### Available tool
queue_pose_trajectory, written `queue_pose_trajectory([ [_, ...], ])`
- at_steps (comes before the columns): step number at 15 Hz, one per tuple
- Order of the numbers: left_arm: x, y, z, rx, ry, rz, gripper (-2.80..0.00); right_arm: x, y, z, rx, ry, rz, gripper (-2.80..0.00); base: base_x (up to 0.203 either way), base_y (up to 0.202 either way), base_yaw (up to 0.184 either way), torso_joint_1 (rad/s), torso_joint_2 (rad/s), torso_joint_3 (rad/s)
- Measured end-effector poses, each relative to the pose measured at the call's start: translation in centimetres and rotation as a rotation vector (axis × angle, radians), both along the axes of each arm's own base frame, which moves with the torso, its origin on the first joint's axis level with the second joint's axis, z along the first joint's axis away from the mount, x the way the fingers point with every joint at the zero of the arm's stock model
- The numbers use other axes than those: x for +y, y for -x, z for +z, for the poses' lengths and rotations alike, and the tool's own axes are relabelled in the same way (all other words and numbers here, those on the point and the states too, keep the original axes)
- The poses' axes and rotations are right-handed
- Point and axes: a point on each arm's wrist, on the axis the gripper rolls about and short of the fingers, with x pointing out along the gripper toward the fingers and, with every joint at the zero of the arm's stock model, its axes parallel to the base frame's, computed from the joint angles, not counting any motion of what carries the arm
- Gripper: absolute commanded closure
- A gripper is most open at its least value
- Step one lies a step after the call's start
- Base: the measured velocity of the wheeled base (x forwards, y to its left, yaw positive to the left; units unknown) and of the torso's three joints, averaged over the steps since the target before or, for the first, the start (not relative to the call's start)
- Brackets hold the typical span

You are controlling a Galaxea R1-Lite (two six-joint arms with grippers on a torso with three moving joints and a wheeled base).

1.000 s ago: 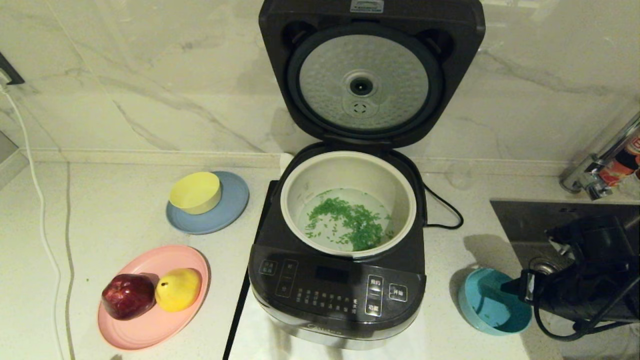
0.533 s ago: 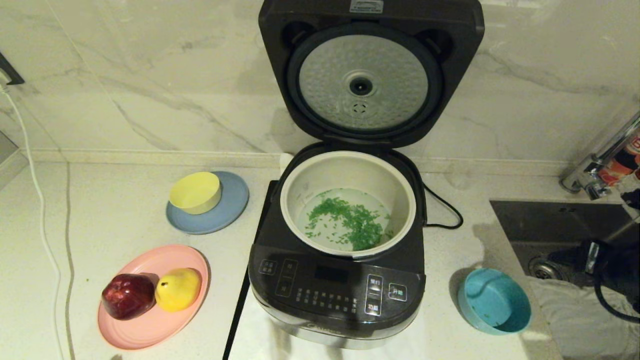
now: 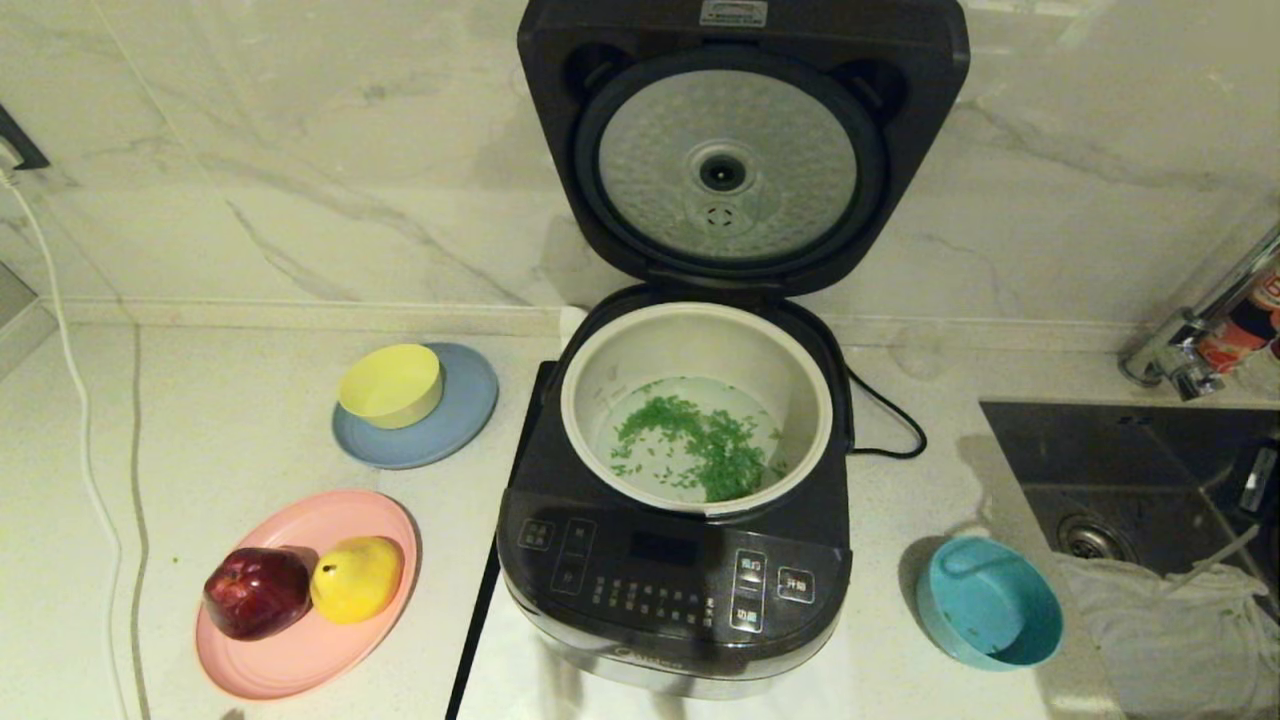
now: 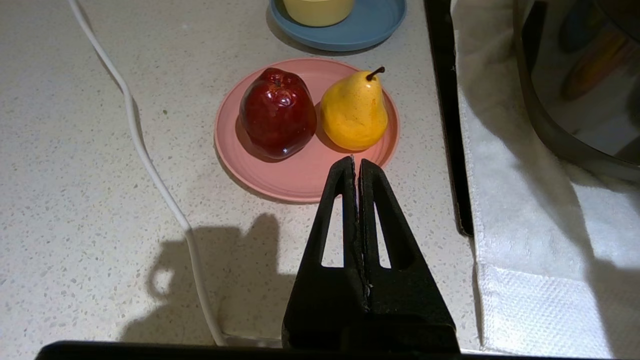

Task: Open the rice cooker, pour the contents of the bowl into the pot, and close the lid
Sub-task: Turn off the tap

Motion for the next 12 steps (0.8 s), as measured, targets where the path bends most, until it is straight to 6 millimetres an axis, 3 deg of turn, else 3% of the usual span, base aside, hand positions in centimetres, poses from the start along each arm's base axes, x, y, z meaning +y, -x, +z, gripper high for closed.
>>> queue_pose_trajectory([
  [5,0.0,0.0,0.0,0.0,0.0,0.0,0.0,-2.4,-2.9,-0.4,-0.049,0.184,-0.192,0.0,0.0,0.0,0.0,0.0,0.0,0.0],
  [12,0.0,0.0,0.0,0.0,0.0,0.0,0.0,-6.5,-7.7,-2.6,-0.119,0.388,-0.353,0.0,0.0,0.0,0.0,0.0,0.0,0.0],
])
